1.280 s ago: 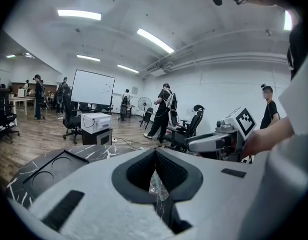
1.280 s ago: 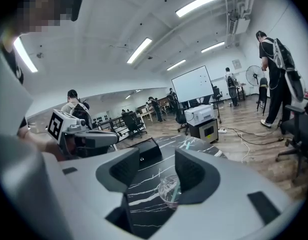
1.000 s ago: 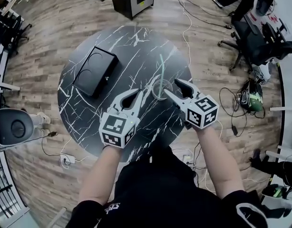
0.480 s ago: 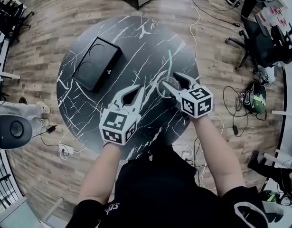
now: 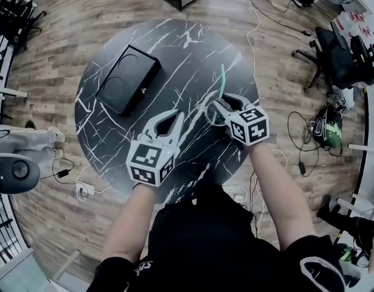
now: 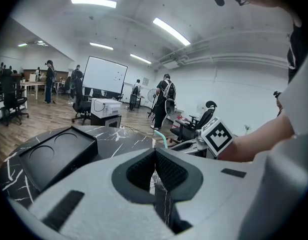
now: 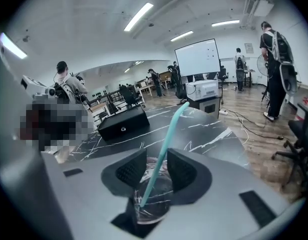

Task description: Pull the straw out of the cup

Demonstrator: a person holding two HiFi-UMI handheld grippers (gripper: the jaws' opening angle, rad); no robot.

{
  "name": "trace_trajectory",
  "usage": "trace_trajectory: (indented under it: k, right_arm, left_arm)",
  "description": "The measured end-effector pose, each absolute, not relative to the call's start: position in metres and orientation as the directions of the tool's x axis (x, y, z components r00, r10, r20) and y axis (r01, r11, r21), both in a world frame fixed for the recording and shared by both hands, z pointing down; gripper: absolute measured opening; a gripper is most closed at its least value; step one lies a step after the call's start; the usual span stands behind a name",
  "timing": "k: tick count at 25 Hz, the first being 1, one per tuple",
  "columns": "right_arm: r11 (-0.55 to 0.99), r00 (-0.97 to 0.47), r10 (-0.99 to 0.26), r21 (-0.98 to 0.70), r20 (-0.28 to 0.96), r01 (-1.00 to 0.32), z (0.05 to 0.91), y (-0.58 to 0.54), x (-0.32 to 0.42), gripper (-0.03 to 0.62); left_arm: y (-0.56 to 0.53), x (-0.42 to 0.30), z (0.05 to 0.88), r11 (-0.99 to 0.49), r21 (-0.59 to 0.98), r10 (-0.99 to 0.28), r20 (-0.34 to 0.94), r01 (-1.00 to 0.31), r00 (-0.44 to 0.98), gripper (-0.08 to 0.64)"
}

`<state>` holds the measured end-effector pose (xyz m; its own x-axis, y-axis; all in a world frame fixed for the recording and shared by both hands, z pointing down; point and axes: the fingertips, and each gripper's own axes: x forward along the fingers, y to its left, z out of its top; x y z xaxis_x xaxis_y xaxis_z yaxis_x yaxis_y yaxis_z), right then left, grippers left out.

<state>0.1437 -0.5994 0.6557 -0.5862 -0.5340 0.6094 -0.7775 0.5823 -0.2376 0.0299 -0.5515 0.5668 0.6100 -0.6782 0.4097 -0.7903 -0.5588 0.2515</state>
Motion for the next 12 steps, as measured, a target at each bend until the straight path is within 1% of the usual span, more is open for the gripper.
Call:
trace_trajectory:
  k: [4, 6, 9, 12]
  right_arm:
    - [0.578, -0.548, -0.551, -0.186, 0.629, -0.795, 0.658, -0.602, 0.149, 0.079]
    - [0.566, -0.534, -0.564, -0.176, 0.630, -0.805, 0.656, -0.603, 0.150, 0.059]
    - [0.552, -0.523, -0.583, -0.169, 0.622, -0.817, 0.647, -0.601, 0.150, 0.041]
    - [0.537, -0.513, -0.608, -0.162, 0.605, -0.828, 0.632, -0.599, 0.149, 0.040]
  left_arm:
    - [-0.550, 0.026, 0.565, -0.556, 0.254, -0.681, 0.407, -0.792, 0.608, 0.011]
    - [-0.548, 0.025, 0.563, -0.557, 0.254, -0.683, 0.402, -0.791, 0.610, 0.011]
    - [-0.544, 0.022, 0.556, -0.559, 0.252, -0.688, 0.391, -0.790, 0.611, 0.011]
    - [-0.540, 0.018, 0.544, -0.565, 0.245, -0.695, 0.373, -0.788, 0.614, 0.011]
